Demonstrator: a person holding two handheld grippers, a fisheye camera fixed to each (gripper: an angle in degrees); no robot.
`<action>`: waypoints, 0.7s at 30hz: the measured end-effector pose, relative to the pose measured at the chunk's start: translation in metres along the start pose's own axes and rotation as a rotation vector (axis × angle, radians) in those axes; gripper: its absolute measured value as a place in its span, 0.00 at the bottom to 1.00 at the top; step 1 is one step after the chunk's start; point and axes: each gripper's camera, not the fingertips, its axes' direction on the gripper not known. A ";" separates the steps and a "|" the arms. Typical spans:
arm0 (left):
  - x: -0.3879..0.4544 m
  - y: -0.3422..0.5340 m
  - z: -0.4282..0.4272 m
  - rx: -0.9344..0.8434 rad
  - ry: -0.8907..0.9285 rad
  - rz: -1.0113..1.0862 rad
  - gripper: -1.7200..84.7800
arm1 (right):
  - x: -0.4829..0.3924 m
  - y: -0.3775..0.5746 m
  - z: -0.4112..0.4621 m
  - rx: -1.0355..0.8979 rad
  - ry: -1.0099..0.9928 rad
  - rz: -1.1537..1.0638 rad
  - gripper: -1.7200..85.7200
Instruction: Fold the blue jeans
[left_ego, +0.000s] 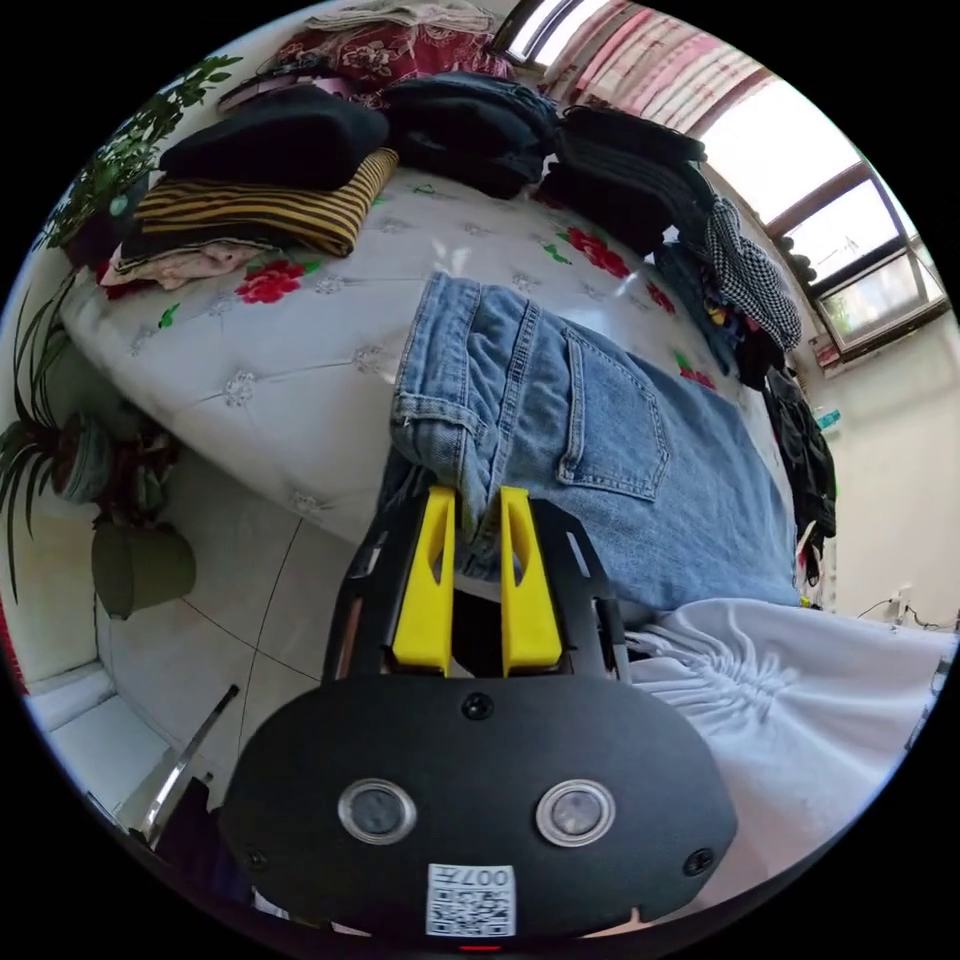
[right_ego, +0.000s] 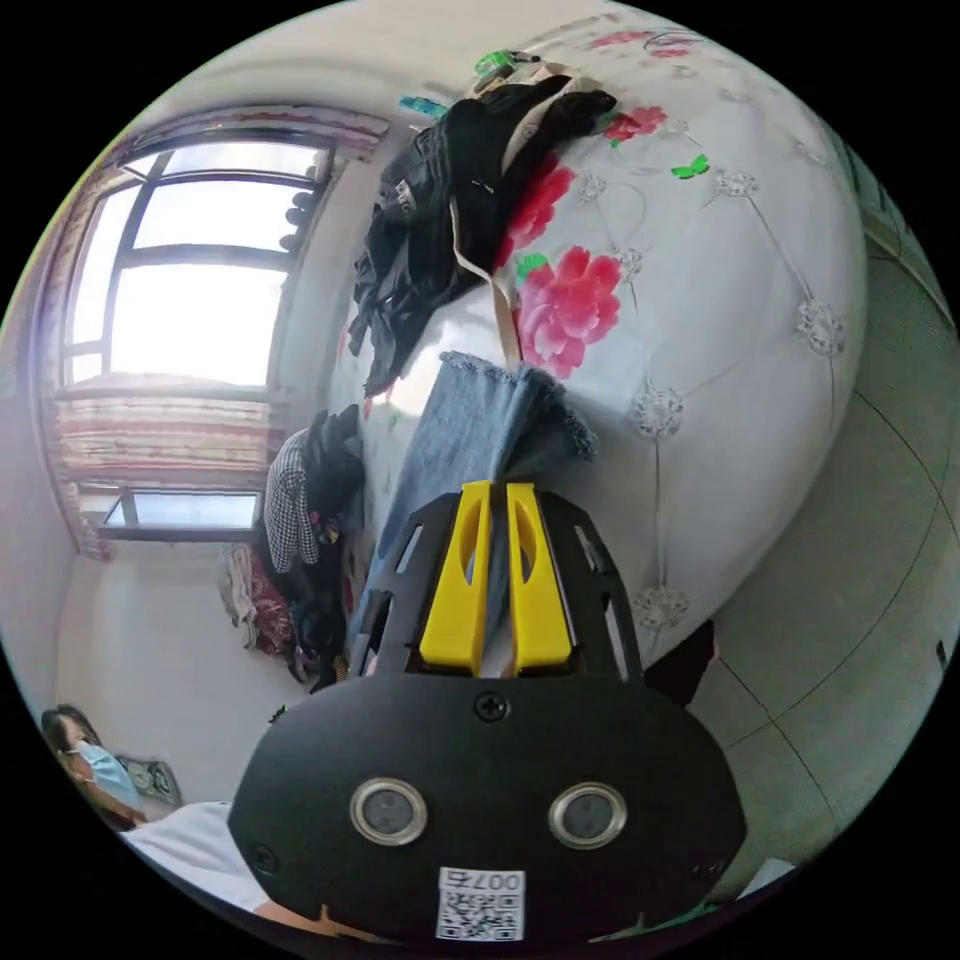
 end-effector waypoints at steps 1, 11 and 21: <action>-0.002 -0.002 -0.009 0.002 -0.004 -0.006 0.12 | -0.017 0.000 0.003 0.004 -0.013 -0.047 0.02; -0.053 0.013 -0.040 0.089 0.098 -0.293 0.18 | -0.320 0.163 0.111 -0.434 -0.101 -1.200 0.02; -0.058 -0.016 -0.002 0.025 0.152 -0.314 0.21 | -0.256 0.375 0.299 -1.087 0.216 -1.533 0.03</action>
